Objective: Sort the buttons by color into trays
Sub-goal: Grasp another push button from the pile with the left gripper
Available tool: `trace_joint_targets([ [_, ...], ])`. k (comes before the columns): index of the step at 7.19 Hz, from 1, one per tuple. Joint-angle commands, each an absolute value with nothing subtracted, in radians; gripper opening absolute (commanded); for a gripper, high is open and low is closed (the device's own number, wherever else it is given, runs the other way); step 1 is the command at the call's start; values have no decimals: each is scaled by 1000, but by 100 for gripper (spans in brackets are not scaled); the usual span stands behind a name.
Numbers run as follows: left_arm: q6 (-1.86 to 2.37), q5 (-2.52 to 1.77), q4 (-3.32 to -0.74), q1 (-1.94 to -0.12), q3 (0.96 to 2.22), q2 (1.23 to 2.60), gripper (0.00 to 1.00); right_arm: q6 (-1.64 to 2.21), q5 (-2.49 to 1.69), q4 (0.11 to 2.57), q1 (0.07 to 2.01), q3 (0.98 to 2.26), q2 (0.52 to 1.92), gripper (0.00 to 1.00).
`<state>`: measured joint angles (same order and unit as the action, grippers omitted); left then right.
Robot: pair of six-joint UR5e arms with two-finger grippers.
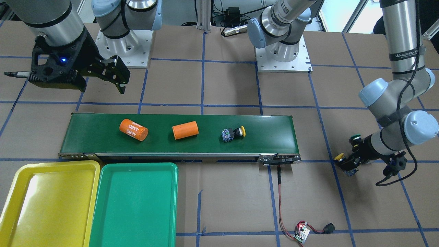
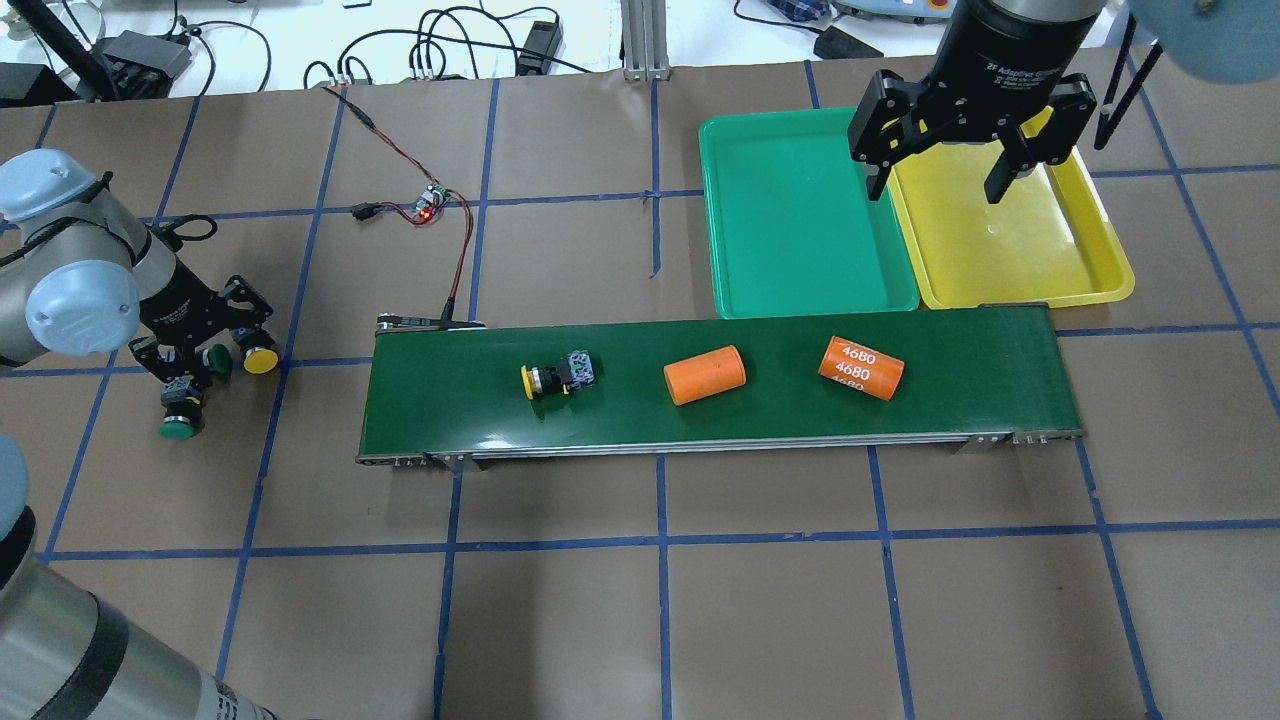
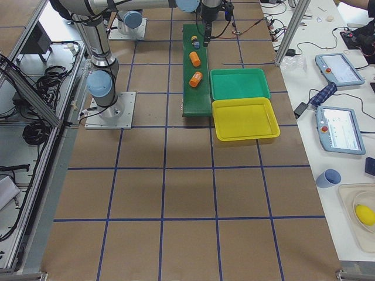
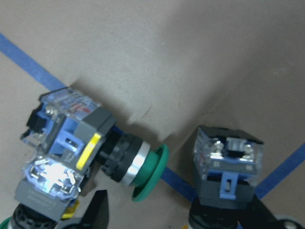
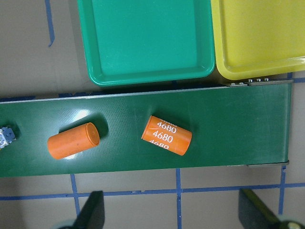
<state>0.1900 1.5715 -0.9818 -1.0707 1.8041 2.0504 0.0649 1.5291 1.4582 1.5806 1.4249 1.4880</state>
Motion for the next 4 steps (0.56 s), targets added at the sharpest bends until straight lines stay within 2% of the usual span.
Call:
trace_joint_targets([
  [1,117,1548,-980,-1081,1806,2074,82,66,1529,1457,1582,1425,1488,100],
  [2,107,1520,-979,-1089,1802,2080,74,64,1528,1457,1582,1425,1488,100],
  [3,72,1500,-982,-1098,1801,2071,28,64,1528,1457,1582,1425,1488,100],
  [4,66,1500,-988,-1106,1801,2054,5,64,1526,1457,1580,1425,1486,100],
])
